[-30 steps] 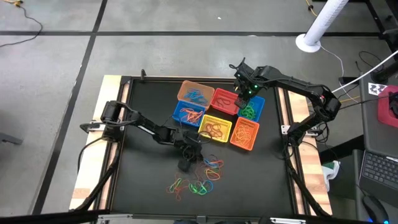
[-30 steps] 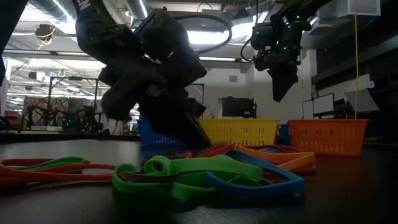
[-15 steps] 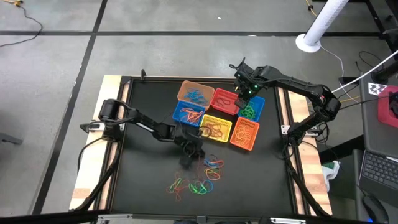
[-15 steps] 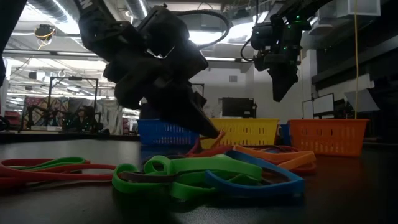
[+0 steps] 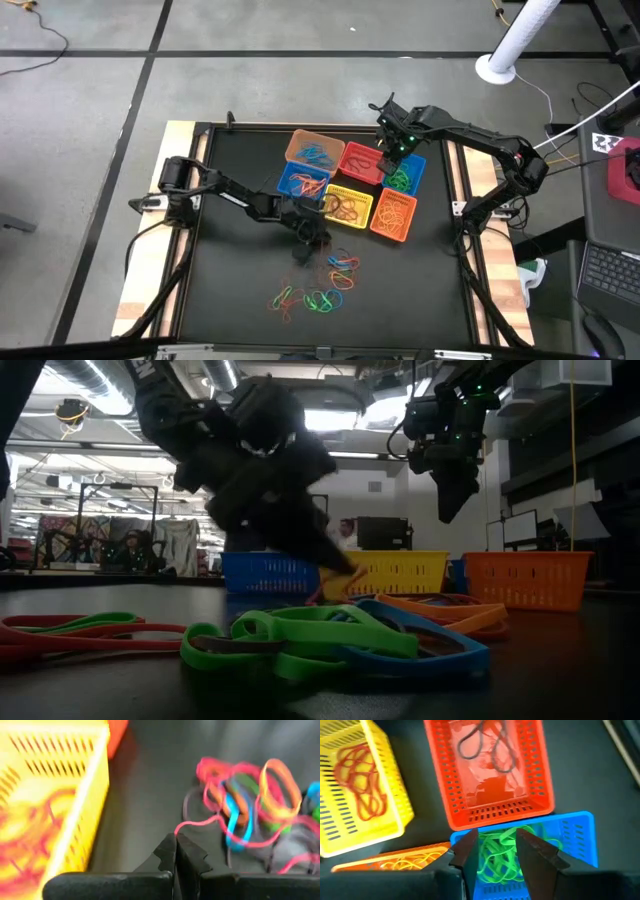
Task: Sort rubber bands into baskets
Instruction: Put the red rubber band into the yellow basket
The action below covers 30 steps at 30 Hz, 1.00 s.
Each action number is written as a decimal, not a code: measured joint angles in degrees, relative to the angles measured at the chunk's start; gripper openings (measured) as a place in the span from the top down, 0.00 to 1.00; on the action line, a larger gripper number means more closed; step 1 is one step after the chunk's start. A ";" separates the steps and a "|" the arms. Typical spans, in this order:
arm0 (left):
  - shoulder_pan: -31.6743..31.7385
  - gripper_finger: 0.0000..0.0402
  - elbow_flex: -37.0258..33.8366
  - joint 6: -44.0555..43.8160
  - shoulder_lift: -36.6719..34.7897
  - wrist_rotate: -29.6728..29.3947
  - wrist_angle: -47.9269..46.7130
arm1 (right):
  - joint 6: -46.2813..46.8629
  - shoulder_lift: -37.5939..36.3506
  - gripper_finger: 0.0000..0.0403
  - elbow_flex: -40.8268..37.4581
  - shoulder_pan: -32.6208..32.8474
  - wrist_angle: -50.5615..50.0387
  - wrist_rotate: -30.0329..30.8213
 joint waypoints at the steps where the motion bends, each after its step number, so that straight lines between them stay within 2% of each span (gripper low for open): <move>1: 0.00 1.00 0.02 0.00 -0.37 0.02 1.50 | -0.03 0.00 0.67 0.00 0.00 -0.01 -0.96; 9: 2.56 1.00 3.34 1.61 -6.23 -0.13 3.56 | -0.02 0.00 0.67 0.00 0.07 0.12 -13.20; 13: 4.31 1.00 4.89 3.35 -8.84 -0.17 3.60 | -0.01 0.00 0.67 0.00 0.55 0.25 -17.41; 19: 7.37 1.00 6.62 4.74 -10.92 -0.17 3.59 | -0.03 0.00 0.67 0.00 5.28 1.95 -17.59; 30: 12.82 1.00 7.08 5.22 -10.87 -0.22 0.38 | -0.05 0.01 0.67 0.00 20.39 6.71 -15.60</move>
